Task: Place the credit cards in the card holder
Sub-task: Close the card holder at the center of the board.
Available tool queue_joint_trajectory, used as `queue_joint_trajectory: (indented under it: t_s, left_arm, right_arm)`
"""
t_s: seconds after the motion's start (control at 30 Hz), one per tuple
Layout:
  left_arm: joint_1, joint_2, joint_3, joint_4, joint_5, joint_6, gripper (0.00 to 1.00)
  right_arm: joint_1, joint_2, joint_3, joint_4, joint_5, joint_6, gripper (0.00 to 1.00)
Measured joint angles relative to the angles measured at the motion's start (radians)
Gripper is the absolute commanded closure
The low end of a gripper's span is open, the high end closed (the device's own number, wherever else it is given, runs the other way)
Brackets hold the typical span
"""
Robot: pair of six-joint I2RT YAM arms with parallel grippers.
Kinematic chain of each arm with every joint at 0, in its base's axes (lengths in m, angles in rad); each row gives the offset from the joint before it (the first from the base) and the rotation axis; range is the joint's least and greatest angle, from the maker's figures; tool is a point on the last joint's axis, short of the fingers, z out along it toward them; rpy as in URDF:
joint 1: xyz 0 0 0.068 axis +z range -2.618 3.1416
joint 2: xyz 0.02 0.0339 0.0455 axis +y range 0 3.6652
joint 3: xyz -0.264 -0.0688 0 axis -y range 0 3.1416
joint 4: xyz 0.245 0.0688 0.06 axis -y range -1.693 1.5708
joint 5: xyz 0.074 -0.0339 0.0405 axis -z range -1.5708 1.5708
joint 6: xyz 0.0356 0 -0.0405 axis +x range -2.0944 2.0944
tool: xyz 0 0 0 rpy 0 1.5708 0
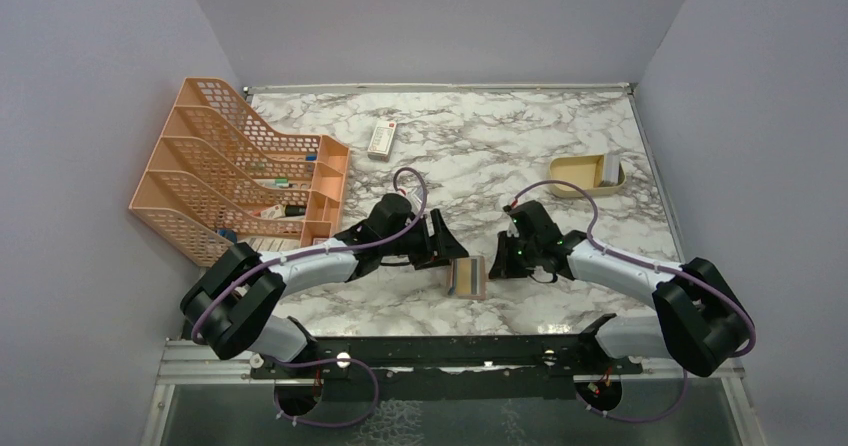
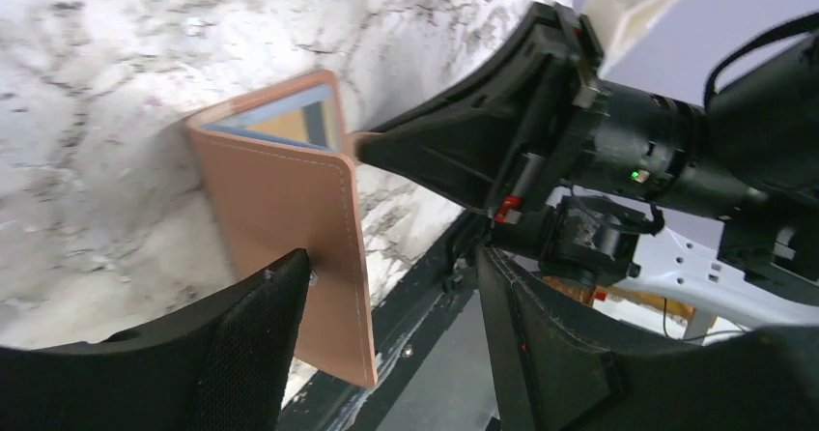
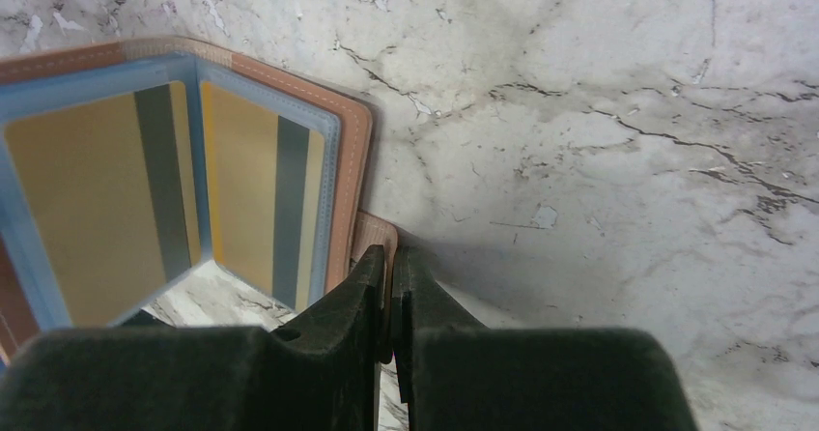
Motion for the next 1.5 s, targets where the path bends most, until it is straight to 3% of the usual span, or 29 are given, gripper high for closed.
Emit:
queue_joint_trajectory:
  t_s: [0.23,0.53,0.73,0.83,1.27,1.5]
  left_arm:
    - [-0.061,0.030,0.050,0.035,0.008,-0.006,0.41]
    - [-0.073,0.127,0.064,0.052,0.008,0.018,0.52]
    - [-0.074,0.171,0.083,0.062,0.008,0.047,0.54]
    - [-0.075,0.182,0.085,0.067,0.007,0.060,0.49]
    - [-0.075,0.161,0.130,-0.083,-0.076,0.150,0.48]
    - [-0.075,0.140,0.150,-0.163,-0.123,0.202,0.59]
  right_arm:
    - [0.003,0.010,0.014,0.003,-0.013,-0.001,0.94]
    - [0.007,-0.015,0.054,-0.024,-0.003,-0.017,0.84]
    - [0.007,-0.073,0.053,-0.038,-0.003,-0.018,0.76]
    - [0.007,-0.100,0.044,-0.039,-0.003,-0.011,0.74]
    - [0.007,-0.195,0.014,-0.053,-0.002,0.020,0.74]
    - [0.007,-0.195,0.009,-0.069,0.000,0.022,0.79]
